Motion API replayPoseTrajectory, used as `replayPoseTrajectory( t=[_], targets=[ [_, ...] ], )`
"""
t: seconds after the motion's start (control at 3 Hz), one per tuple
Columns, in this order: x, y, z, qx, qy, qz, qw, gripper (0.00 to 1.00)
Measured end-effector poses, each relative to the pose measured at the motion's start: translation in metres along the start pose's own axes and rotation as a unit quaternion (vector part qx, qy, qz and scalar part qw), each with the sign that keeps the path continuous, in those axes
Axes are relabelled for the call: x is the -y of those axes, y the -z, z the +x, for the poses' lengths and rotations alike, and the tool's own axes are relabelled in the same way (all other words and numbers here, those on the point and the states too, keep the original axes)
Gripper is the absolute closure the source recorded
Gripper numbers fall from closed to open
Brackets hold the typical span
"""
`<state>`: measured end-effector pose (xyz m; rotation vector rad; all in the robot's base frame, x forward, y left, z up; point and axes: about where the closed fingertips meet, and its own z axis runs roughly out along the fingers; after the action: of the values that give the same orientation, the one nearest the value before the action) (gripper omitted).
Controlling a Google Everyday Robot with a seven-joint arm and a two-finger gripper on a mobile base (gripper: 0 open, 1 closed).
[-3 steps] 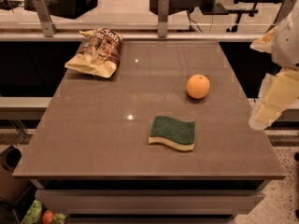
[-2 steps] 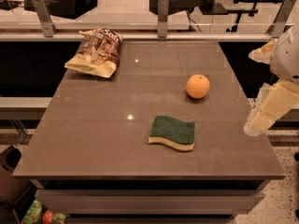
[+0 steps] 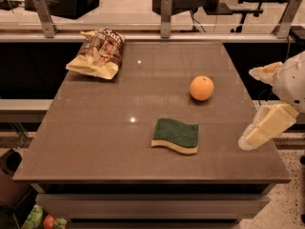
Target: Move sponge near brown chip bag
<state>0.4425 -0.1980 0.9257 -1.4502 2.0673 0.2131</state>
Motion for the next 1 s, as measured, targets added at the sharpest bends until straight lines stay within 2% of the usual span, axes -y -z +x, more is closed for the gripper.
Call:
replayPoseTrajectory(
  t=[0.33,0.67,1.0],
  targets=[
    [-0.002,-0.022,0.0,0.053,-0.01,-0.011,0.9985,0.0],
    [-0.003,-0.044,-0.003,0.094,-0.014,-0.027,0.9951,0.0],
    [-0.006,-0.064,-0.005,0.12,-0.016,-0.045,0.9917,0.0]
  ],
)
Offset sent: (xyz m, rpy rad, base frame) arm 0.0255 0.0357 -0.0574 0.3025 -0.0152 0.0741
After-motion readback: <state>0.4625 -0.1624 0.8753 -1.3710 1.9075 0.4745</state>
